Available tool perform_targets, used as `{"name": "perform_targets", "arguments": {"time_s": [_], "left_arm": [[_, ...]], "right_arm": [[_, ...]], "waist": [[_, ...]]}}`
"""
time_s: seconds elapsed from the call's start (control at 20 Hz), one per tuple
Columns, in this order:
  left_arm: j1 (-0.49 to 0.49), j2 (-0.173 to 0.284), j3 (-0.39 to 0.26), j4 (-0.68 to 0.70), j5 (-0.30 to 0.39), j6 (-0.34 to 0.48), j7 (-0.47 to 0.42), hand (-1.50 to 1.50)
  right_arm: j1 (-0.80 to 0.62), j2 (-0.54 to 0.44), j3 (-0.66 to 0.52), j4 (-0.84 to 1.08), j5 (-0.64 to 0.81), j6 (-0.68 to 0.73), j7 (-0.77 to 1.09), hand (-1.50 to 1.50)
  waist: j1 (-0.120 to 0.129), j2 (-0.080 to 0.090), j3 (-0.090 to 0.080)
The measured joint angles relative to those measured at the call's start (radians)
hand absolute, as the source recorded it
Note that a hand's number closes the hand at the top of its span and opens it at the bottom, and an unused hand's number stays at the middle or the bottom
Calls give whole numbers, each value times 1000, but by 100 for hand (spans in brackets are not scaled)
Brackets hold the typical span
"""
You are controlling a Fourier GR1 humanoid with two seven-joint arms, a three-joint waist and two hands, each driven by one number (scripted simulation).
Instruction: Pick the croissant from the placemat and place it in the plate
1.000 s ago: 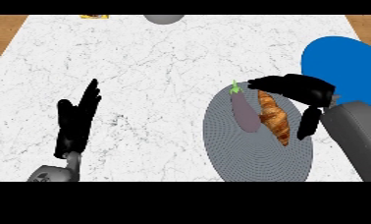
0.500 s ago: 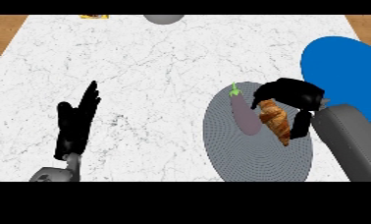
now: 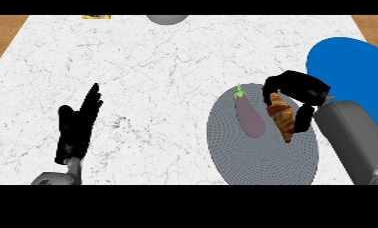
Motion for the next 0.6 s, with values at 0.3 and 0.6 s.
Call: {"name": "perform_targets", "arguments": {"time_s": [0.3,0.6], "left_arm": [[14,1,3,-7,-2,4,3,0],[36,-15,-5,-13,-12,12,-16,0]], "right_arm": [[-20,55,-195,52,-37,-107,381,150],[-38,97,-273,-68,-4,-262,668,150]], "waist": [[-12,-3,0],[-17,-6,1]]}}
